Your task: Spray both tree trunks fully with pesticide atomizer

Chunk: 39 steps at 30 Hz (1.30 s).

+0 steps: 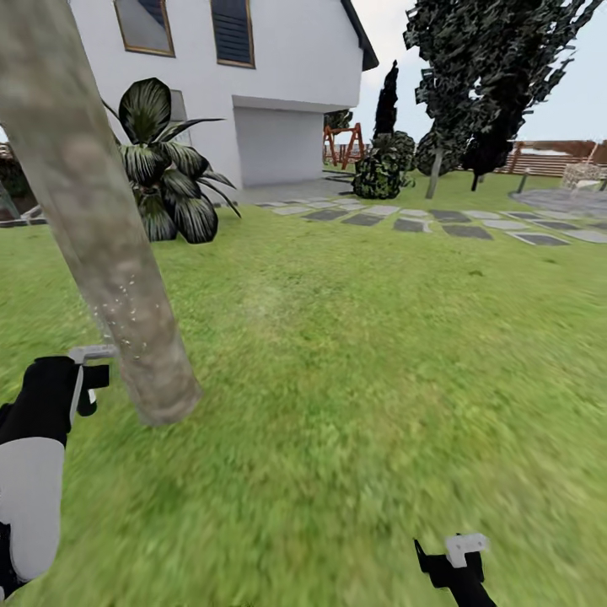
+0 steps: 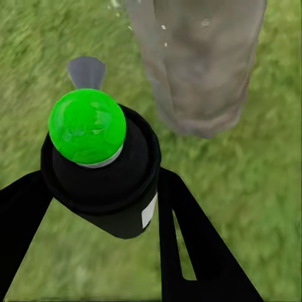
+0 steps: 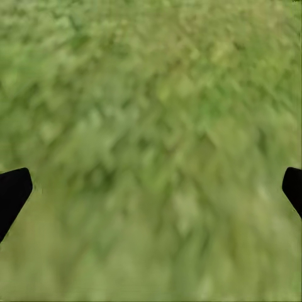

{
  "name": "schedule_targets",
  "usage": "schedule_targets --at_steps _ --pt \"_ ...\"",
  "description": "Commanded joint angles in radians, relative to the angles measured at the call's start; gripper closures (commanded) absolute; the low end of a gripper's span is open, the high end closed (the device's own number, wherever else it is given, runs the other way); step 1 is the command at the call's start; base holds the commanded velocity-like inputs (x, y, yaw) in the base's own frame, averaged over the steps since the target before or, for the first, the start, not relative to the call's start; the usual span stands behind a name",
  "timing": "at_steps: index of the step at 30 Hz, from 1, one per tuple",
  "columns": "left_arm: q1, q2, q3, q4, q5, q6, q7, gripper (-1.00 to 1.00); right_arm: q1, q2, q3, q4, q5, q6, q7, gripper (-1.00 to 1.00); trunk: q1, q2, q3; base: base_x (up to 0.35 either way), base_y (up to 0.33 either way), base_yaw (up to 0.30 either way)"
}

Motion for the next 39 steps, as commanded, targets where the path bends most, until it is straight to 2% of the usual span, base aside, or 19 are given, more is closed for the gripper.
schedule_targets --at_steps 1,3,5,7,9,39 --pt "-0.001 -0.003 0.000 -0.001 -0.011 0.003 -0.009 1.00 -0.001 0.000 -0.008 0.001 0.008 -0.003 0.002 -1.00 0.000 0.000 -0.001 0.001 0.000 0.278" --pt "-0.001 -0.016 -0.003 -0.001 -0.007 0.003 -0.009 1.00 -0.001 0.000 -0.008 0.001 0.008 -0.003 0.002 -1.00 0.000 0.000 -0.001 0.000 0.000 0.277" --pt "-0.004 -0.051 -0.004 -0.002 -0.009 0.003 -0.005 1.00 -0.001 0.000 -0.008 0.001 0.008 -0.003 0.002 -1.00 0.000 0.000 -0.001 0.000 0.000 0.276" --pt "-0.009 -0.075 -0.004 -0.003 -0.009 0.003 -0.003 1.00 -0.001 0.000 -0.008 0.001 0.008 -0.003 0.002 -1.00 0.000 0.000 -0.001 0.103 0.000 0.267" --pt "-0.013 -0.084 -0.004 -0.004 -0.009 0.003 -0.002 1.00 -0.001 0.000 -0.008 0.001 0.008 -0.003 0.002 -1.00 0.000 0.000 -0.001 0.285 -0.024 0.112" --pt "-0.009 -0.085 -0.005 -0.004 -0.012 0.003 -0.002 1.00 -0.001 0.000 -0.008 0.001 0.008 -0.003 0.002 -1.00 0.000 0.000 -0.001 0.173 -0.225 0.013"
